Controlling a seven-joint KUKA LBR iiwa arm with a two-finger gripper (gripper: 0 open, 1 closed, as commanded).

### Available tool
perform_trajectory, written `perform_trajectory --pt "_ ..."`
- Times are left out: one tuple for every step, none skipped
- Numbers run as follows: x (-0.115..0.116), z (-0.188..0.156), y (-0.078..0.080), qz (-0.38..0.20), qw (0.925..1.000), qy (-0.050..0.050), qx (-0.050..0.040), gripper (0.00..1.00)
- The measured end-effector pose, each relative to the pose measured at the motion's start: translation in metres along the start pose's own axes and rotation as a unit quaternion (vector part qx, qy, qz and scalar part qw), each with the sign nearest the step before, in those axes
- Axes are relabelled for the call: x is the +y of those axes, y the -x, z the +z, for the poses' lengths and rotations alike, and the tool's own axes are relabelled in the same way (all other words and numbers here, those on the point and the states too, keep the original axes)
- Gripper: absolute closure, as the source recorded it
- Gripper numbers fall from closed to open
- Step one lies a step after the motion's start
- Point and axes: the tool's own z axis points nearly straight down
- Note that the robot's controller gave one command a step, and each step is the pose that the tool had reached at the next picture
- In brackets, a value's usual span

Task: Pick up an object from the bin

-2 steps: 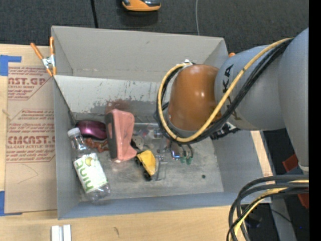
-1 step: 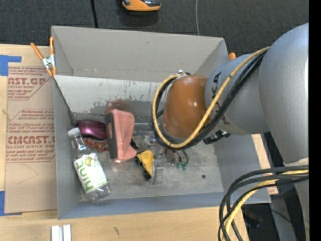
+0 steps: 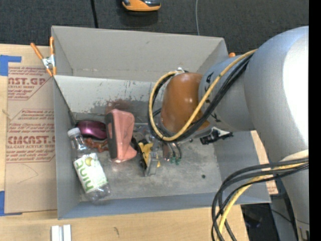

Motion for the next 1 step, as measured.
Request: perform_trajectory --pt "0.0 0.0 0.0 0.0 1.0 0.0 0.0 1.0"
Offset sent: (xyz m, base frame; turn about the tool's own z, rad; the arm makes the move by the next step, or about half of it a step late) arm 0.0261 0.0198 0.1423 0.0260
